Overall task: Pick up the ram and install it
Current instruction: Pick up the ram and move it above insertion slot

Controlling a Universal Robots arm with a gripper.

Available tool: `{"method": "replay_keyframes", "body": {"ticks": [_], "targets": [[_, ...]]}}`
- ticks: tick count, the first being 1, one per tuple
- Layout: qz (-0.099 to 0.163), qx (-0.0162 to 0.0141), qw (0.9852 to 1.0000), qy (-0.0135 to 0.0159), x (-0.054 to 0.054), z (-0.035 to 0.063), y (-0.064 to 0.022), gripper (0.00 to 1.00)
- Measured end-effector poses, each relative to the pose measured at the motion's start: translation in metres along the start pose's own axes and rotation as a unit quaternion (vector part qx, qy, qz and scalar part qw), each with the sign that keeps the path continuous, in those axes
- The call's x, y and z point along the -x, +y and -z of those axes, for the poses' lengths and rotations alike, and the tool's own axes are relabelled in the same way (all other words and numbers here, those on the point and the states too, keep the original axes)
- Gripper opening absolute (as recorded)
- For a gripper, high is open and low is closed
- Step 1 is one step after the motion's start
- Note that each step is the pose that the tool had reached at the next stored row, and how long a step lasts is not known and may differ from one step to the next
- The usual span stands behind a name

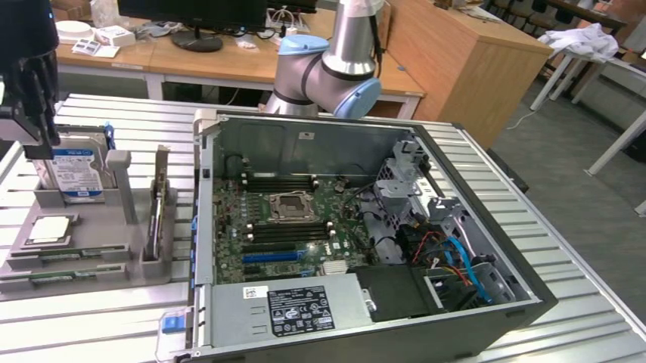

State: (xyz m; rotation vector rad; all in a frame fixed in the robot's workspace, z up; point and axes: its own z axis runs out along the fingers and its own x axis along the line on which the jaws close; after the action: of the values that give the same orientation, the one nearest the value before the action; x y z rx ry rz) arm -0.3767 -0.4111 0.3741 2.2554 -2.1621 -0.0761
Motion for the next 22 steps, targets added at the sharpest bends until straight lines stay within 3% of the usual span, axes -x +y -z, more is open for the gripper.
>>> {"method": "replay_keyframes", "body": {"ticks": [22], "targets": [[0.000, -0.0007, 1.0000, 0.0000, -0.001, -0.0401, -0.0018, 0.31]]}}
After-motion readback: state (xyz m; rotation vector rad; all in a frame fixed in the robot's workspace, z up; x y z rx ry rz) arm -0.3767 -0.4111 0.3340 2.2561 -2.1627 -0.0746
